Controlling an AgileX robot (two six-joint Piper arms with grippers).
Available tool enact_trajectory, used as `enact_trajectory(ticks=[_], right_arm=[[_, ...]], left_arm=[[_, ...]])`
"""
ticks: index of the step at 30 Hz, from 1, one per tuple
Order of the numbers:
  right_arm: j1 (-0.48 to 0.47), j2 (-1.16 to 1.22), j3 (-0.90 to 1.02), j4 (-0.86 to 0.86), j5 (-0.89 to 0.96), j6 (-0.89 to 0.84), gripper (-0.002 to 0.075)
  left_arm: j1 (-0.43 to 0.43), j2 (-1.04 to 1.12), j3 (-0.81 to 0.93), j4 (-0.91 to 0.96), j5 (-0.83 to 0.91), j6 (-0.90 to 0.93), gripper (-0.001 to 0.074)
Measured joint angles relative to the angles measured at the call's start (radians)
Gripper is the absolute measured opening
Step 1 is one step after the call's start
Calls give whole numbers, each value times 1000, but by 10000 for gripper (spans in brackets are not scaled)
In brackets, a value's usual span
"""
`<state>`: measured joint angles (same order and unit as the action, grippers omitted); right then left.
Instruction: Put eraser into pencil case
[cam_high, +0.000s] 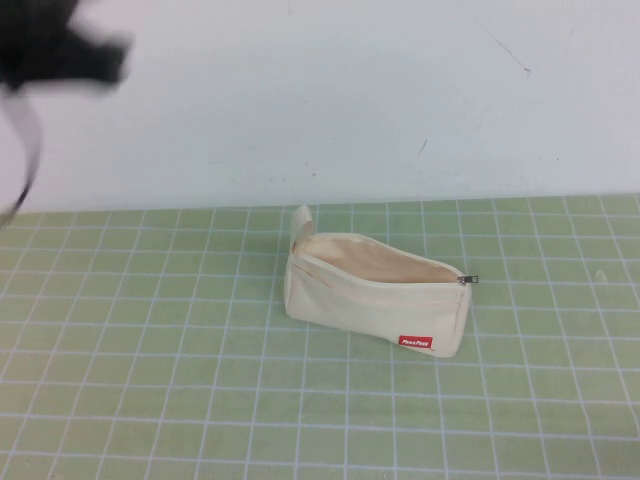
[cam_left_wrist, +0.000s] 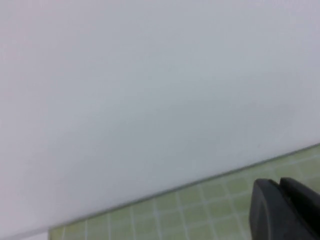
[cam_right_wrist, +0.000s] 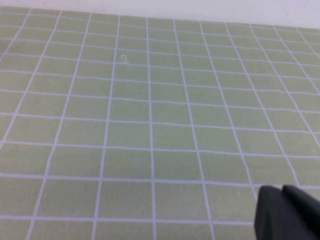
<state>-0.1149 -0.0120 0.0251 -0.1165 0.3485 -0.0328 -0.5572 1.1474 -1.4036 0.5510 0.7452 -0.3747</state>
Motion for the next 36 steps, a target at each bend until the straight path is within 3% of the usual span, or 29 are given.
enact_trajectory(ticks=[4,9,16,22,27,31,36], right_arm=[[0,0,0,0,0,0,-1],[0,0,0,0,0,0,-1],[0,0,0,0,0,0,-1],[0,0,0,0,0,0,-1],[0,0,0,0,0,0,-1],[0,0,0,0,0,0,-1],[0,0,0,0,0,0,-1]], left_arm=[[0,-193,251,67,-8,-125,-1],[0,-398,493,-44,7,-186,-1],[0,-564,679,-228,37,-201,-1],[0,-606,726,-339,47,-201,-1],[33,-635,798,-346,-226,-121,-1],[152,-710,907,-442,-517,96,-1],[312,-874,1086,-508,-640,168,-1]])
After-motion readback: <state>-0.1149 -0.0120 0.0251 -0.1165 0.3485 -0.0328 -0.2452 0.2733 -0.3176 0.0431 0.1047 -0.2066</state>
